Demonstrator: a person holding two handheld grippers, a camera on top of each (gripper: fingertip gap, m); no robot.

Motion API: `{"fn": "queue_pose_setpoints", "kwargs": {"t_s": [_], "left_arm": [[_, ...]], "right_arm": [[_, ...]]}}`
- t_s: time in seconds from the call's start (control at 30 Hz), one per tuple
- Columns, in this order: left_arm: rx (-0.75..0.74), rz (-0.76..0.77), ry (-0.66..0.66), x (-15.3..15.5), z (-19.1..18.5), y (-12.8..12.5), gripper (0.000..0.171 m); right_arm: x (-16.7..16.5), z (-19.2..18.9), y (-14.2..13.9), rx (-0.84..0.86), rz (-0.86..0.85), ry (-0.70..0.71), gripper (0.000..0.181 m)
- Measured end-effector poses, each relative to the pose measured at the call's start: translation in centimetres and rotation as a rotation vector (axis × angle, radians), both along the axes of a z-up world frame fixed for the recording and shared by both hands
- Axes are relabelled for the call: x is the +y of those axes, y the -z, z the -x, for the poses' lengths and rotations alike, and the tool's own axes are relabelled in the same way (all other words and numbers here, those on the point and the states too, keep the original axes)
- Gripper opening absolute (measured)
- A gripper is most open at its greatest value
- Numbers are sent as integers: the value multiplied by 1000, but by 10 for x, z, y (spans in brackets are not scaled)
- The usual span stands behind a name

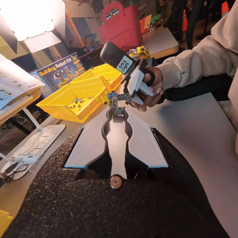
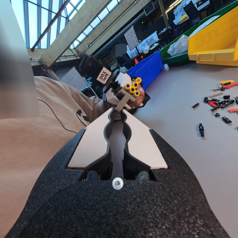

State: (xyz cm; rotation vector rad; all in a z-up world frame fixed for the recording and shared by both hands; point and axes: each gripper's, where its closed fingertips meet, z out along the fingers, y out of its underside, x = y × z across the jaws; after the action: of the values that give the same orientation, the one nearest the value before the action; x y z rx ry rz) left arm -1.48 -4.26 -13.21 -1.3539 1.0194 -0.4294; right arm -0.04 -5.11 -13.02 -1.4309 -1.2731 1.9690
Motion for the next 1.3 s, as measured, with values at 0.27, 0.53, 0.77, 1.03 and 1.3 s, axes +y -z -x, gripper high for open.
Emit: {"fn": "queue_pose_setpoints", "kwargs": {"t_s": [0.27, 0.53, 0.77, 1.03, 1.3], "left_arm": [[-85, 207, 31, 8, 6, 10, 15], [-234, 411, 49, 15, 5, 11, 16], [-402, 654, 84, 20, 4, 19, 16], [-448, 700, 84, 22, 7, 20, 16], [-526, 702, 102, 24, 14, 12, 16]], "right_arm": [[7, -16, 0, -24, 9, -52, 0], [27, -14, -2, -19, -40, 99, 18], [43, 4, 6, -63, -549, 401, 35], [35, 6, 13, -90, -513, 360, 0], [38, 2, 7, -71, -477, 382, 26]]}}
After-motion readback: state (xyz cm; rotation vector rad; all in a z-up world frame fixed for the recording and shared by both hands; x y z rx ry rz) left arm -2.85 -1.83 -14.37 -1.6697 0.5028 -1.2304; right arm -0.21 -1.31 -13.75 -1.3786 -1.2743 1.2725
